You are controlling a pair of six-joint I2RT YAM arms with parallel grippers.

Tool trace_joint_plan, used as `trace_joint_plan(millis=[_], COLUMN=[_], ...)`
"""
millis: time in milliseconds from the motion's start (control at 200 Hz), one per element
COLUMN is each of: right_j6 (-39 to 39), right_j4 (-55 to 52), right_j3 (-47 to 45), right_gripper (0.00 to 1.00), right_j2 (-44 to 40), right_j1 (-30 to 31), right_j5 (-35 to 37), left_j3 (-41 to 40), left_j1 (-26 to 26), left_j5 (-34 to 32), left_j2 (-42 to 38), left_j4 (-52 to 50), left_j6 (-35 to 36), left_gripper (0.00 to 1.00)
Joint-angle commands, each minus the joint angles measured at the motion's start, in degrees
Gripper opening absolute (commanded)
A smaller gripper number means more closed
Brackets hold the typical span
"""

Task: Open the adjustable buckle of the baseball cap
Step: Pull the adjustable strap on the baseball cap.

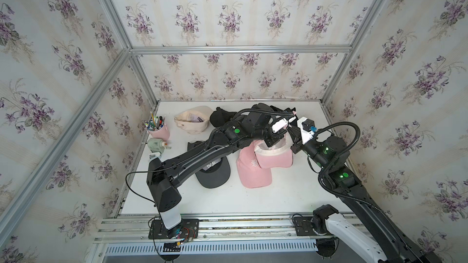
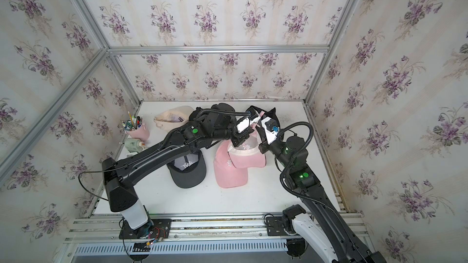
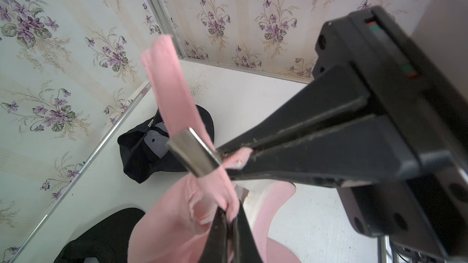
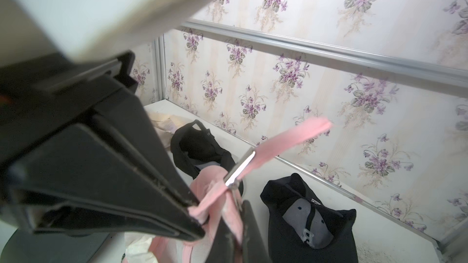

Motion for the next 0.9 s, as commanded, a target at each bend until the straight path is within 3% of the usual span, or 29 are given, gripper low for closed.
trace_joint_plan(millis=[0,540,739,814,894], right_j6=[2.9,7.6,7.9,8.2,9.0], right_j4=[5.8,6.8,5.8,5.2,4.9], right_j3=[0.2,0.0,1.0,1.4,1.6], right_gripper=[0.00,0.00,0.00,0.00,0.00], right_j2=[-0.2,-1.5,-1.2,-0.6,-0.1], right_j1=[0.0,0.0,0.0,0.0,0.0], right_j5=[3.9,12.1,10.1,9.8,10.2], left_j3=[0.5,-5.3,-6.2,-5.0,-4.1], left_j1=[0.0,-0.1,-0.1,-0.1,-0.1], left_j5=[0.2,-1.2,-2.5,-2.5,-3.6], left_j2=[0.2,-2.4,-2.6,-2.0,-1.4], left_j4=[-1.0,2.0,4.6,5.0,5.6], left_j6=[-0.6,-1.5,-1.4,-1.4,-2.2], left_gripper=[0.00,0.00,0.00,0.03,0.17])
